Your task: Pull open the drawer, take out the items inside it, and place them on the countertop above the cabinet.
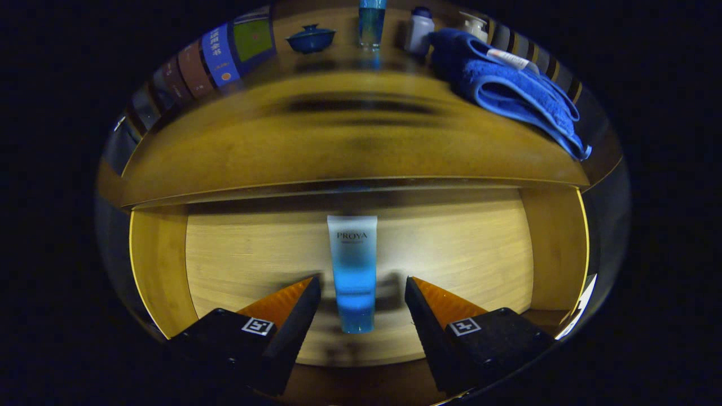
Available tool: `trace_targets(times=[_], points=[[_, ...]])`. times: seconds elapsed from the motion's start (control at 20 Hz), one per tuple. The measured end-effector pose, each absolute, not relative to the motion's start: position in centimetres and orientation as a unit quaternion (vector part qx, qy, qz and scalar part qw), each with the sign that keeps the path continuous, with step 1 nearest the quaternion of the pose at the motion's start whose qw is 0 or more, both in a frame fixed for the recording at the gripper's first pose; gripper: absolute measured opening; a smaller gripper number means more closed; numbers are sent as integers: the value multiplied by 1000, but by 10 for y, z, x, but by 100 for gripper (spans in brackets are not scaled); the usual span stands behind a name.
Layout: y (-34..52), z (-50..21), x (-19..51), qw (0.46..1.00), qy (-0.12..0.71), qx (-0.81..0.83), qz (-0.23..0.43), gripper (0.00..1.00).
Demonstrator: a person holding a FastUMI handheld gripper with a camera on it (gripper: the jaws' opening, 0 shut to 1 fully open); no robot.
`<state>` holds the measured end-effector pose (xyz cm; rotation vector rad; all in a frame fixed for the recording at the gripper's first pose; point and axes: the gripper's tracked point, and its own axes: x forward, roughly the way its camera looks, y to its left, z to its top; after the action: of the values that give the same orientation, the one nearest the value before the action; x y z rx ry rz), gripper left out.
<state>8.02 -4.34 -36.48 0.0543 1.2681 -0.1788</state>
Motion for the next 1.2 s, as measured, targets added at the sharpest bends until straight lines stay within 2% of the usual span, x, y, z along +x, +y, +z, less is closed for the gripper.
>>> trace_targets(times=[0.15,0.25,0.35,0.5,0.55,0.65,1.2], points=[[-44,-374,75,775,624,42,-91,96],[-44,-375,70,754,650,48,-84,90],[-48,-364,85,761,643,37,-82,84],[-45,-352,97,761,645,21,-68,48],[-42,-348,88,760,646,24,-67,48],[-47,-355,84,766,638,33,-72,39],[-51,-282,92,835,548,45,-40,39]])
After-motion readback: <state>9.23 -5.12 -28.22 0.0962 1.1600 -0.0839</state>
